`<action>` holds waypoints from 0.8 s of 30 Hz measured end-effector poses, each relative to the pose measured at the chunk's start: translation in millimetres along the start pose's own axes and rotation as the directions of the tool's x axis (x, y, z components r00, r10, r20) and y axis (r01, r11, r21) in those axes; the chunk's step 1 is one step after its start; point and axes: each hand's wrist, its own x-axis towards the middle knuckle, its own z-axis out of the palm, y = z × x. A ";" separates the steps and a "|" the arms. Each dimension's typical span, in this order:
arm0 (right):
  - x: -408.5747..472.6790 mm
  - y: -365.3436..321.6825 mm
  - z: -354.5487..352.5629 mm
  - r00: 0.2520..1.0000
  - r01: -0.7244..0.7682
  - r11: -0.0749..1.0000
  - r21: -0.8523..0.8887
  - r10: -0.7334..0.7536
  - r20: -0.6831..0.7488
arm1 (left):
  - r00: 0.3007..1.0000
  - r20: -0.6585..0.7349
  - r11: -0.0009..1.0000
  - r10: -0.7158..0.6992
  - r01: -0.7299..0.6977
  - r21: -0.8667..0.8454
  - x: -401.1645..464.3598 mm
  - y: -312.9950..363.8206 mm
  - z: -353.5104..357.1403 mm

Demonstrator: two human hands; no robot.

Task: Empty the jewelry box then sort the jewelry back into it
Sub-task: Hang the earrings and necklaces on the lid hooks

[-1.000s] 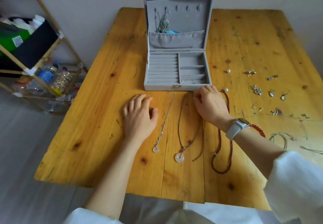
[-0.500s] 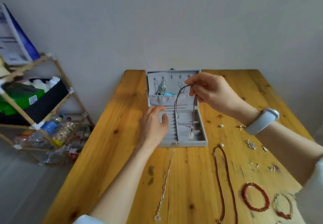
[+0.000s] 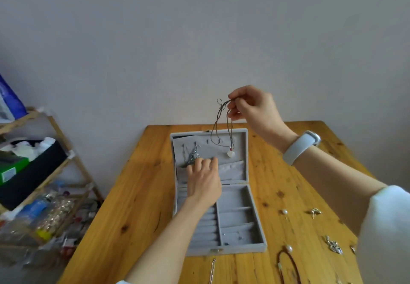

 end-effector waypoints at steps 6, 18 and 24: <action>11.7 22.3 10.8 1.000 -0.010 0.998 0.063 0.008 0.025 | 0.994 -0.080 0.997 0.074 -0.075 -0.015 -0.4 -9.3 12.5; -8.3 69.2 12.3 1.000 0.032 0.938 -0.345 -0.030 0.011 | 0.955 -0.269 0.992 0.125 -0.117 0.046 -11.8 -18.8 23.3; -22.2 90.1 -4.1 0.990 0.137 0.704 -0.697 -0.083 0.110 | 0.886 -0.455 0.975 0.092 -0.172 -0.138 -12.2 -19.6 19.5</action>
